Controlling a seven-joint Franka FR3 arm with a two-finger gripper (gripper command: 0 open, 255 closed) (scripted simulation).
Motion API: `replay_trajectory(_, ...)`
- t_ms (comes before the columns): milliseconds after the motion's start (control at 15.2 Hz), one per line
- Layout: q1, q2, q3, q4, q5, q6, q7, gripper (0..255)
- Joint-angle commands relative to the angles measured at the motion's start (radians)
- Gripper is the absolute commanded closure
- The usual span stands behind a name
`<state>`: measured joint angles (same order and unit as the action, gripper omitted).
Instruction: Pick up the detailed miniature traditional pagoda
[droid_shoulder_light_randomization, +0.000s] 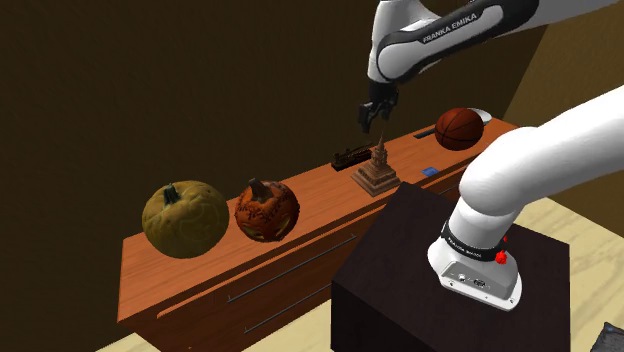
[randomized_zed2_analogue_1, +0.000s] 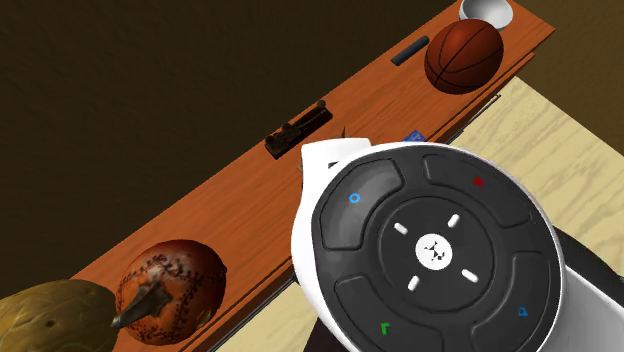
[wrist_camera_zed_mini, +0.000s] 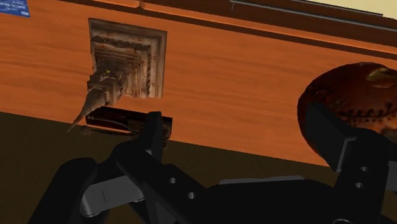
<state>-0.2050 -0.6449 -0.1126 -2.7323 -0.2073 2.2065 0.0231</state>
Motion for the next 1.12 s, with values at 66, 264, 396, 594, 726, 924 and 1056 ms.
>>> replay_trajectory(66, -0.039, 0.091, -0.024, -0.02, -0.039, 0.144, 0.017, 0)
replay_trajectory(264, -0.082, 0.193, -0.052, -0.024, -0.079, 0.281, 0.03, 0)
replay_trajectory(396, -0.11, 0.268, -0.069, -0.018, -0.106, 0.37, 0.041, 0)
replay_trajectory(594, -0.152, 0.387, -0.093, 0.004, -0.144, 0.5, 0.061, 0)
replay_trajectory(726, -0.178, 0.47, -0.108, 0.026, -0.168, 0.582, 0.076, 0)
replay_trajectory(924, -0.214, 0.596, -0.13, 0.071, -0.2, 0.695, 0.102, 0)
replay_trajectory(1056, -0.233, 0.679, -0.146, 0.108, -0.216, 0.764, 0.119, 0)
